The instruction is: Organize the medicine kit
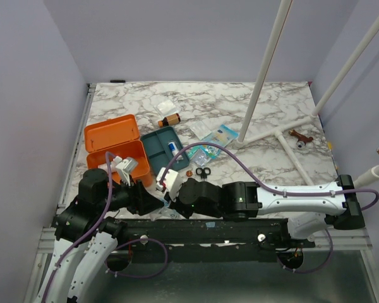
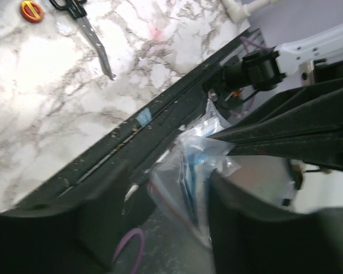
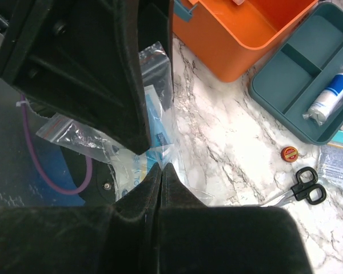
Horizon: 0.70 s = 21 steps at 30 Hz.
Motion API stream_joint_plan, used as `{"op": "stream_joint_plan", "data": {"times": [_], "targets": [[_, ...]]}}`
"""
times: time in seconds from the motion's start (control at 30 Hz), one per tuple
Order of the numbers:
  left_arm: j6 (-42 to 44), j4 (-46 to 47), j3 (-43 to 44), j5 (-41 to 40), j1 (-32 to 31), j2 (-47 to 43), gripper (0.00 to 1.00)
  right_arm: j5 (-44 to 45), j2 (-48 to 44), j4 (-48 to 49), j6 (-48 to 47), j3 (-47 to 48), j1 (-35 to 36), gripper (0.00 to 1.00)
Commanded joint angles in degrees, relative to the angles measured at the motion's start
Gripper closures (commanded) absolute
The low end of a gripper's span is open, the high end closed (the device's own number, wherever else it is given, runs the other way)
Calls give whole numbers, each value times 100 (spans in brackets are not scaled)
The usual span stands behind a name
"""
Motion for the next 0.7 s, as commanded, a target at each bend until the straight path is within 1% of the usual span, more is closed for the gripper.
{"op": "stream_joint_plan", "data": {"times": [0.0,0.07,0.1,0.23,0.3,0.33,0.43,0.5,0.57,0.63,0.67], "targets": [[-128,154,30,226,5,18,63,279,4,164,-94,-27,65,99],[-165,237,11,317,4,19,73,315,-60,246,-73,-105,65,99],[-175,273,-4,368,4,26,77,331,-102,291,-64,-142,62,99],[-253,485,-73,566,4,64,99,307,-169,362,-25,-202,65,99],[-319,598,-65,628,4,92,100,373,-185,322,5,-199,65,99],[-347,622,-32,598,4,105,100,457,-190,282,47,-192,64,95],[-353,512,180,206,2,184,100,925,-342,249,183,-261,63,64],[-290,396,338,-153,4,272,100,1191,-520,201,239,-332,62,50],[-218,332,497,-425,4,359,100,1400,-724,123,333,-384,65,41],[-132,262,682,-753,4,460,100,1631,-897,8,455,-412,65,36],[-67,224,774,-924,4,508,100,1746,-971,-75,515,-412,65,35]]}}
